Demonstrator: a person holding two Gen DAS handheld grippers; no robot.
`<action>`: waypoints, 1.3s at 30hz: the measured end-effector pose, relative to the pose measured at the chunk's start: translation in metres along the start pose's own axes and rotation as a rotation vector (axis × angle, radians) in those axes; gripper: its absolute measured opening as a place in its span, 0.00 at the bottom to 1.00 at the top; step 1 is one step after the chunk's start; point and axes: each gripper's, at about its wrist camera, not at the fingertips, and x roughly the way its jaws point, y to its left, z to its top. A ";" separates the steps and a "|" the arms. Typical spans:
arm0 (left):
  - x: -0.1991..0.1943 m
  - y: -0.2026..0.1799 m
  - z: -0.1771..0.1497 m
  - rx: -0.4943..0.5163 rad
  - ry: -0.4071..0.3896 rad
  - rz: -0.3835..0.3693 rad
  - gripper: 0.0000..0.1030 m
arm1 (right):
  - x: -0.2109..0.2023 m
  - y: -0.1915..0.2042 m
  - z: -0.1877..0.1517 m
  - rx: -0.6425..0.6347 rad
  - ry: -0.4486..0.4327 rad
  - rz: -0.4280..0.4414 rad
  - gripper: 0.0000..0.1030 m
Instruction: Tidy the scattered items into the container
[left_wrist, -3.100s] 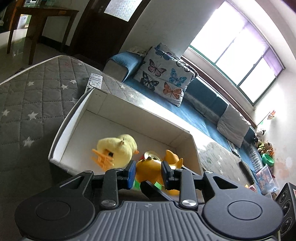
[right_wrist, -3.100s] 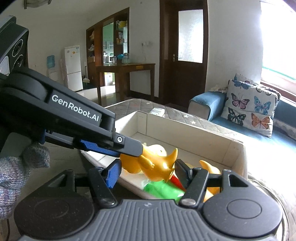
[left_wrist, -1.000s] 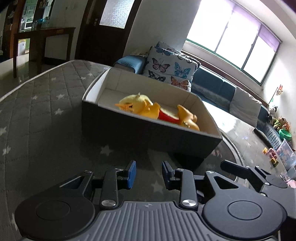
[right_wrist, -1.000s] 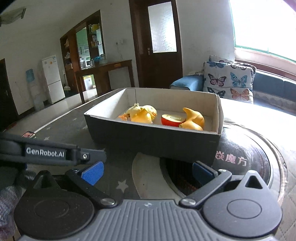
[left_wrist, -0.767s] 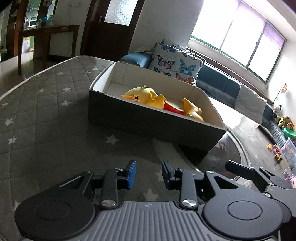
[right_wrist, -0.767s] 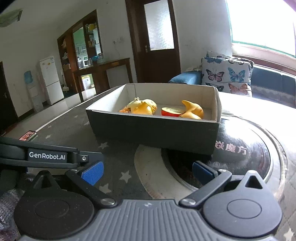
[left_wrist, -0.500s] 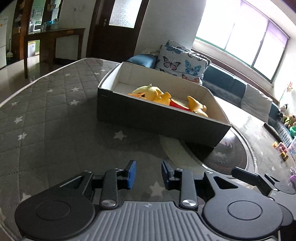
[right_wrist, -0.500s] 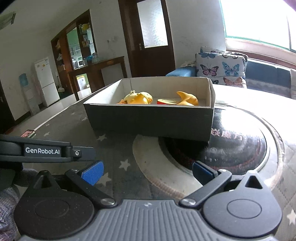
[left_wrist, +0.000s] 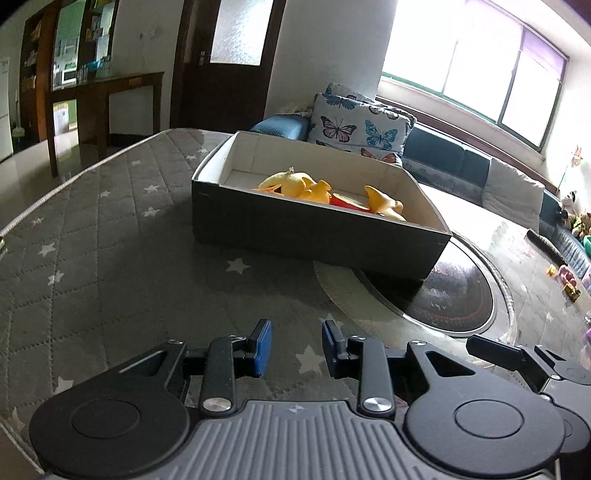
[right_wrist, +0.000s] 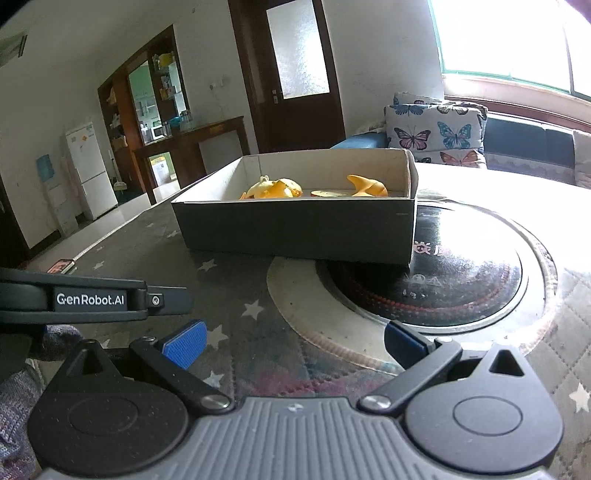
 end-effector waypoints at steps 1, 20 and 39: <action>-0.001 -0.001 -0.001 0.008 -0.004 0.004 0.31 | -0.001 0.000 0.000 0.001 -0.004 0.000 1.00; -0.002 -0.009 -0.007 0.085 -0.025 0.046 0.31 | -0.005 0.002 -0.005 0.005 -0.009 -0.013 1.00; 0.006 -0.014 -0.003 0.110 -0.012 0.055 0.31 | 0.004 -0.004 -0.002 -0.005 -0.003 -0.030 1.00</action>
